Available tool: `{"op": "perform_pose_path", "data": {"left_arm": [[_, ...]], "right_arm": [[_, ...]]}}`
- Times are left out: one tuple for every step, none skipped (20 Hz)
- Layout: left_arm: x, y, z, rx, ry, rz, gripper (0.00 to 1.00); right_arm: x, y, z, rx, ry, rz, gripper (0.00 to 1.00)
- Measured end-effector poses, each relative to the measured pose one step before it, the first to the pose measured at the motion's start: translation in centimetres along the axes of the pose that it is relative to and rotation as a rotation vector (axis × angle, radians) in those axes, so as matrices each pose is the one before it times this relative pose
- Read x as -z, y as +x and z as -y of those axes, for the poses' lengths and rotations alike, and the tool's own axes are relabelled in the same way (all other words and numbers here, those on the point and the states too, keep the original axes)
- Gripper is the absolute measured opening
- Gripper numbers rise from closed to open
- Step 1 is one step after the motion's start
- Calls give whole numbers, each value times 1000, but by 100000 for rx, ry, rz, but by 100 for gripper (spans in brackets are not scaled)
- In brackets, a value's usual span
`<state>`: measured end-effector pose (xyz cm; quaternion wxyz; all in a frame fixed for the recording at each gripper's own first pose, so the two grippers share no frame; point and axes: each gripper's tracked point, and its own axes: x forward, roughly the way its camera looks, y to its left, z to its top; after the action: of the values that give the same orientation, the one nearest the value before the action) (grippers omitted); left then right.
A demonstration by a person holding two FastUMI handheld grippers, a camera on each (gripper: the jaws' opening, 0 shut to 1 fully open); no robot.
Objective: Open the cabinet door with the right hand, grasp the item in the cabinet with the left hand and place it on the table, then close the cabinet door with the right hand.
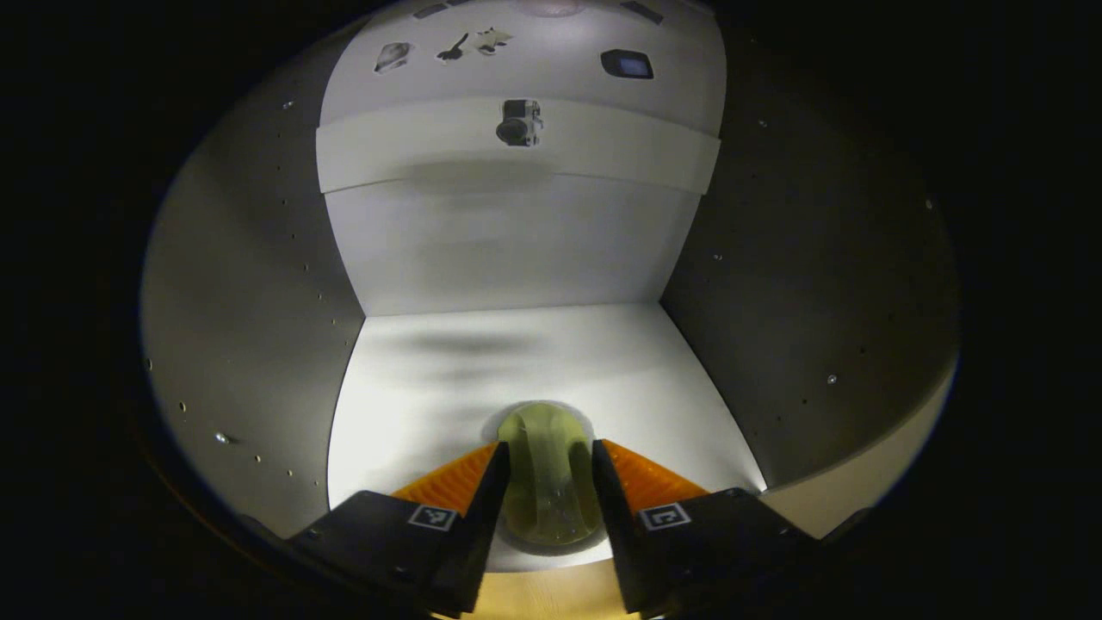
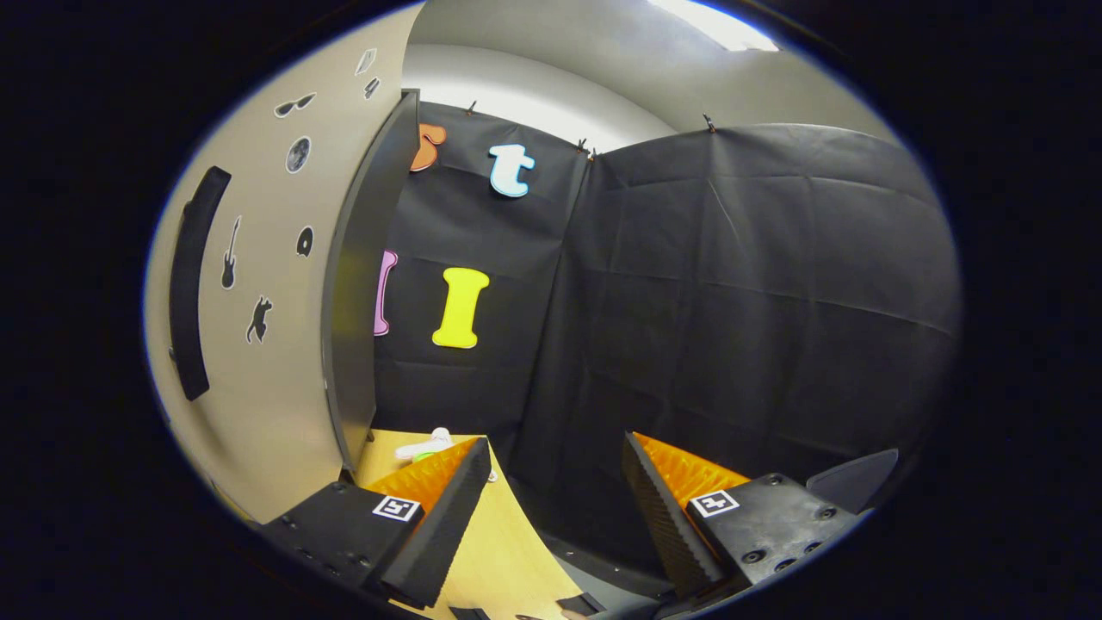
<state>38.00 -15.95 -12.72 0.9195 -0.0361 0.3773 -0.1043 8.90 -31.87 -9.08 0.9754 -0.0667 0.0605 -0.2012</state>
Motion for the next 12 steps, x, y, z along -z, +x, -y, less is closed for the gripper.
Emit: {"op": "perform_pose_path", "data": {"left_arm": [[76, 42, -647, -3051, 1684, -1311, 55], [-76, 95, -295, -2082, 1202, -452, 39], [-74, -242, -110, -1367, 132, 235, 37], [84, 57, 58, -176, 81, -102, 25], [-124, 27, 139, 569, -757, 661, 23], [-177, 60, 59, 673, -1473, 1015, 21], [-116, -26, -12, 366, -1331, 1085, 20], [-30, -120, 163, 1084, -1088, 744, 19], [78, -179, 193, 951, -89, -482, 18], [-67, -305, -44, 279, 526, 573, 18], [-241, -359, -125, -1372, 568, 693, 18], [-306, -687, -346, -1993, 817, 1730, 18]], "right_arm": [[179, 80, -86, -195, 169, -581, 98], [224, 191, -89, -305, 55, -696, 98], [65, 187, -106, -359, -77, -291, 98], [101, 149, -131, -432, -90, -67, 98], [51, 114, -239, -934, 57, -107, 98], [46, 64, -207, -749, 182, -284, 98], [1, 95, -48, -196, -91, 90, 97], [-23, 105, 31, -54, -281, 247, 97], [-23, 13, -7, -181, -47, 246, 97], [-89, 53, -94, -320, 273, 105, 97], [-104, 4, -77, -389, 475, 155, 97], [-86, 75, -156, -680, 504, -7, 97]]}}
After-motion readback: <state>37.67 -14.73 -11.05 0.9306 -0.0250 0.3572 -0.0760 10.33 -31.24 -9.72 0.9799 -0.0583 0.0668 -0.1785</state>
